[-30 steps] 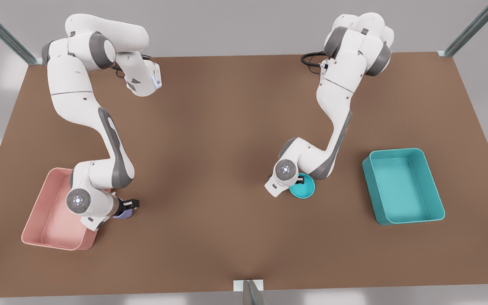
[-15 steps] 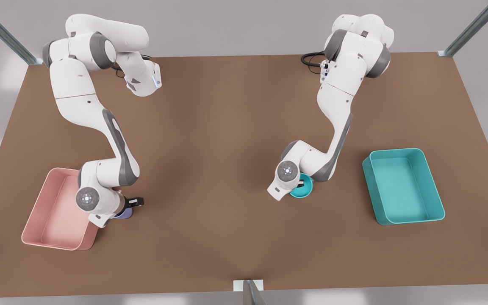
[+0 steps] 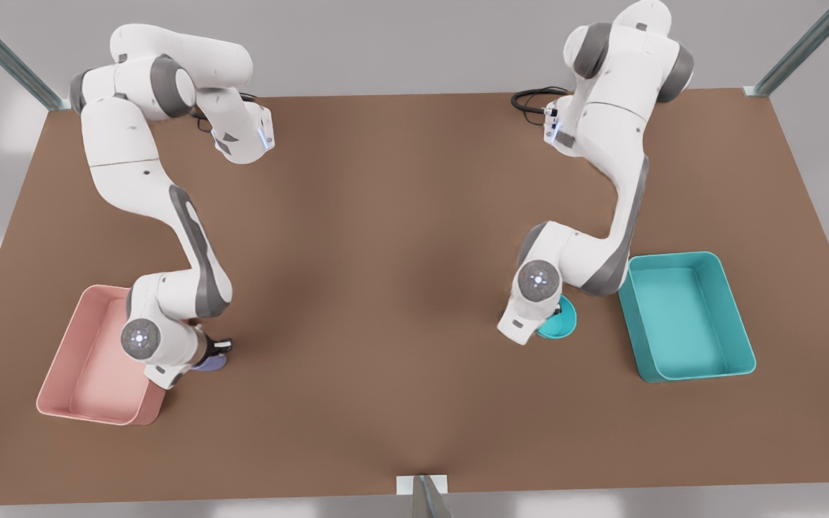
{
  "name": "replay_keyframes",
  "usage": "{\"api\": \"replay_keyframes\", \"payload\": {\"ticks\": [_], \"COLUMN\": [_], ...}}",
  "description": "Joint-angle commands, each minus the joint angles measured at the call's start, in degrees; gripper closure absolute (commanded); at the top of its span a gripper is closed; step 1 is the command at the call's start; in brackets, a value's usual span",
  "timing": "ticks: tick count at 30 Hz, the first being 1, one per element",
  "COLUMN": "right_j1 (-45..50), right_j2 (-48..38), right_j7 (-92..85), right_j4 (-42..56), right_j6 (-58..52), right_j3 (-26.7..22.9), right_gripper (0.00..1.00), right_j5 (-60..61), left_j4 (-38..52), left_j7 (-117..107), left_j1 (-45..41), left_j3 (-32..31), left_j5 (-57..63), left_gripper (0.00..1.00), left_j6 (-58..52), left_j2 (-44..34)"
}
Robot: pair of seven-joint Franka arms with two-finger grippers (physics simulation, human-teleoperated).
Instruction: Put the bowls and cups in different boxes
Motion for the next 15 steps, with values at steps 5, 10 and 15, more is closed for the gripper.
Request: {"api": "replay_keyframes", "payload": {"ticks": [5,10,15], "right_j1": [0.15,-0.29,-7.05], "right_j2": [-12.81,-14.93,-4.12], "right_j7": [-15.72,-21.52,-27.14], "right_j4": [0.59,1.64,8.85], "right_j6": [-7.84,-9.33,-7.67], "right_j3": [0.45,-5.08,-7.81], "right_gripper": [0.79,0.79,0.79], "right_j5": [-0.69,-9.39,-9.31], "left_j4": [3.25,-0.26,-7.29], "left_j7": [19.24,26.01,19.86], "left_j1": [10.93,17.08,16.64], "left_j3": [6.72,15.06,15.42], "left_j5": [-0.74,-6.10,-9.35], "left_gripper": [0.79,0.79,0.79], "left_j6": [-18.90,-10.12,2.63], "left_j2": [-4.45,-1.90,1.35]}}
